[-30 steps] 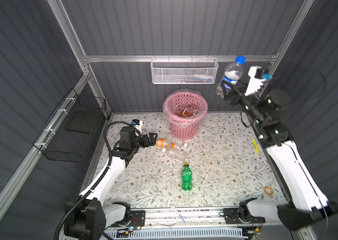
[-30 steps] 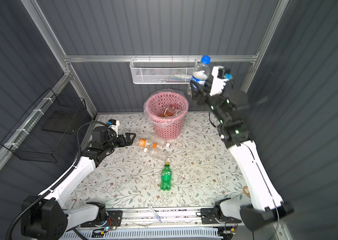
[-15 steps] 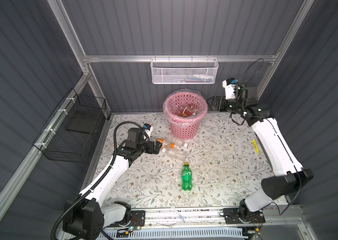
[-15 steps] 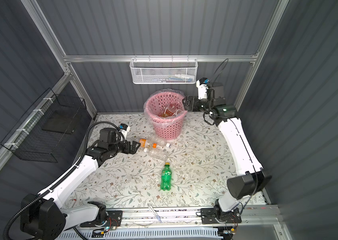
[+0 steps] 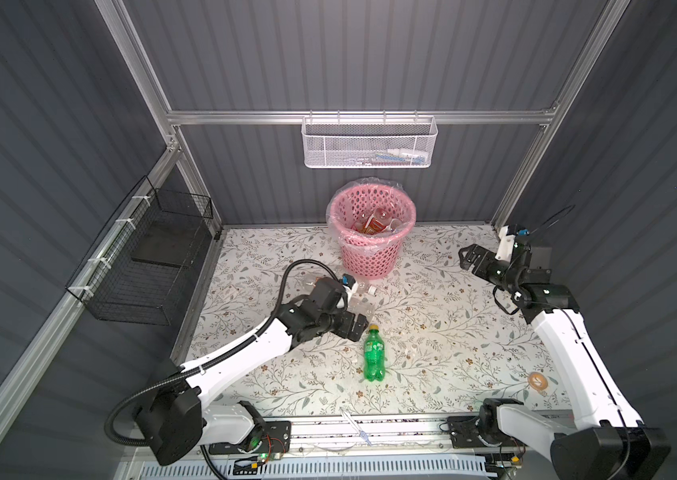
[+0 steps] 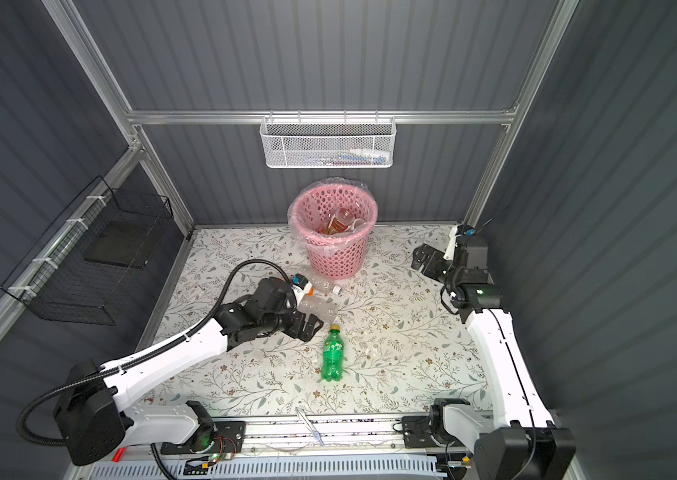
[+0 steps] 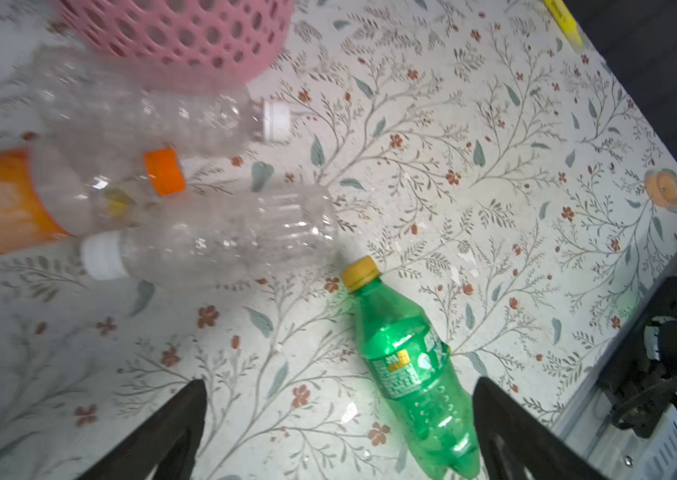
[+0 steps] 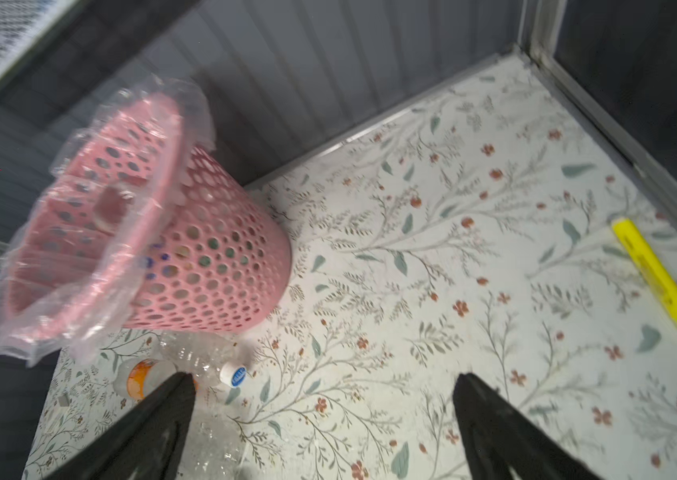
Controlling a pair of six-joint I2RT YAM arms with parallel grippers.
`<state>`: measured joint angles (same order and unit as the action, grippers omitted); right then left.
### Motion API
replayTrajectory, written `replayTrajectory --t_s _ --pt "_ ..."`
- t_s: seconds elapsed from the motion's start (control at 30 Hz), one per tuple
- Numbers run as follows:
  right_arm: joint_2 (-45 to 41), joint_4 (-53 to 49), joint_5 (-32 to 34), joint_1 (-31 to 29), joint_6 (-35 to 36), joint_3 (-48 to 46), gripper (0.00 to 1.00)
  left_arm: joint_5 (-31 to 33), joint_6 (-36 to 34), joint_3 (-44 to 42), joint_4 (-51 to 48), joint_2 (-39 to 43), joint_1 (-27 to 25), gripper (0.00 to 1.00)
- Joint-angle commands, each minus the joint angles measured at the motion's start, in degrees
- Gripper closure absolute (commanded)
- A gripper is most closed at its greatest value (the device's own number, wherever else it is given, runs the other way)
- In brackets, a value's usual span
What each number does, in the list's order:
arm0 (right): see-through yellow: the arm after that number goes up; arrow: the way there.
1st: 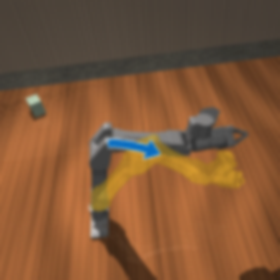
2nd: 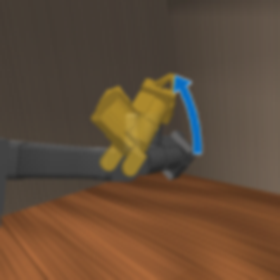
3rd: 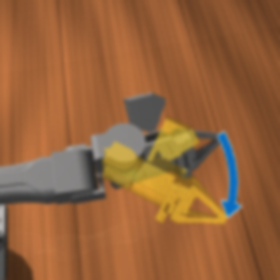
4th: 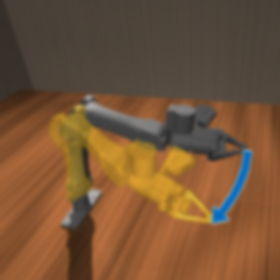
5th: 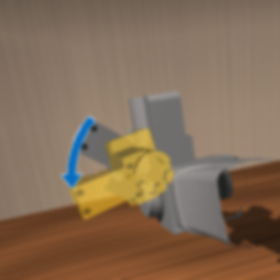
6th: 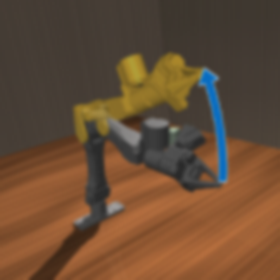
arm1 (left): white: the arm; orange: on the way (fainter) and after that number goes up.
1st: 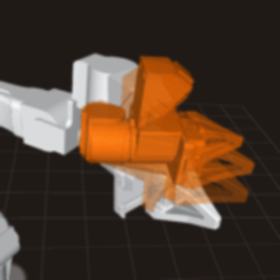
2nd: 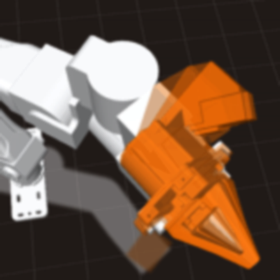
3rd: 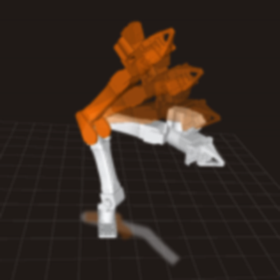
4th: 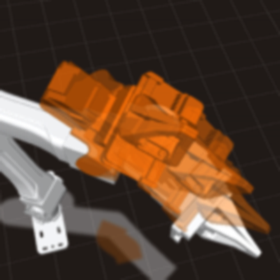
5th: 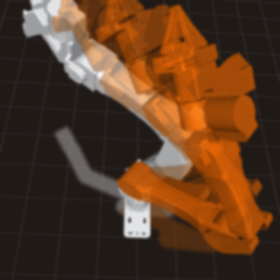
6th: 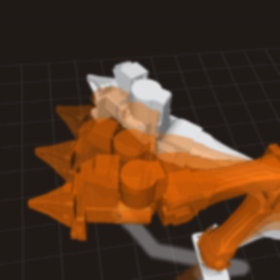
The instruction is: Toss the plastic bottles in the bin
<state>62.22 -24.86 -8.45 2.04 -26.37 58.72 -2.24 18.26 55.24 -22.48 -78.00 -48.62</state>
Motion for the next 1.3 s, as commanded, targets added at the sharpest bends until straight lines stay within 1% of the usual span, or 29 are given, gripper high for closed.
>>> replayTrajectory --t_s 0.0,0.13,0.23,0.4,0.5,0.6,0.67,0.8,0.9,0.97,1.07,1.2,1.27 --pt "-2.4 4.3 0.0 1.1 -4.2 -3.7 0.01 1.0 8.3 2.6 -2.4 -4.8 -2.5 0.0" --pt "-3.2 5.9 -0.5 1.7 -5.6 -6.8 0.01 -0.7 11.9 5.4 -3.8 -12.4 -5.2 0.01" --pt "-3.6 7.1 -0.9 2.1 -6.4 -8.5 0.01 -1.6 12.3 7.7 -5.2 -17.0 -6.2 0.01" --pt "-3.5 7.8 -1.0 2.6 -6.6 -9.9 0.01 -1.7 12.6 8.0 -5.4 -19.8 -6.8 0.04" --pt "-3.2 8.5 -1.4 2.8 -6.9 -10.5 0.01 -2.1 12.8 7.8 -5.5 -20.7 -6.9 0.09" --pt "-2.3 8.7 -1.7 2.9 -7.0 -10.6 0.01 -2.5 12.9 6.7 -4.9 -21.6 -6.9 0.17" --pt "-1.7 8.7 -2.1 2.9 -7.0 -10.5 0.01 -2.5 13.0 6.1 -4.3 -21.6 -6.9 0.25" --pt "-0.3 8.7 -3.1 2.9 -6.9 -10.7 0.02 -1.7 13.2 4.9 -2.9 -20.2 -6.9 0.38" --pt "0.8 8.6 -3.5 2.9 -6.4 -11.1 0.02 -1.1 12.7 3.8 -1.4 -17.5 -6.9 0.42" --pt "1.5 8.2 -4.0 2.8 -5.9 -11.4 0.02 -0.8 11.6 3.1 -0.1 -14.6 -6.8 0.43" --pt "3.3 7.9 -4.7 2.8 -5.2 -12.2 0.03 1.3 8.7 2.5 0.8 -8.9 -6.8 0.43" --pt "4.4 8.2 -5.5 2.5 -5.2 -13.5 0.03 4.8 4.2 2.3 1.7 0.3 -6.3 0.43" --pt "4.7 8.4 -5.4 2.3 -5.1 -13.9 0.03 7.8 2.1 2.1 2.6 5.5 -5.6 0.43"
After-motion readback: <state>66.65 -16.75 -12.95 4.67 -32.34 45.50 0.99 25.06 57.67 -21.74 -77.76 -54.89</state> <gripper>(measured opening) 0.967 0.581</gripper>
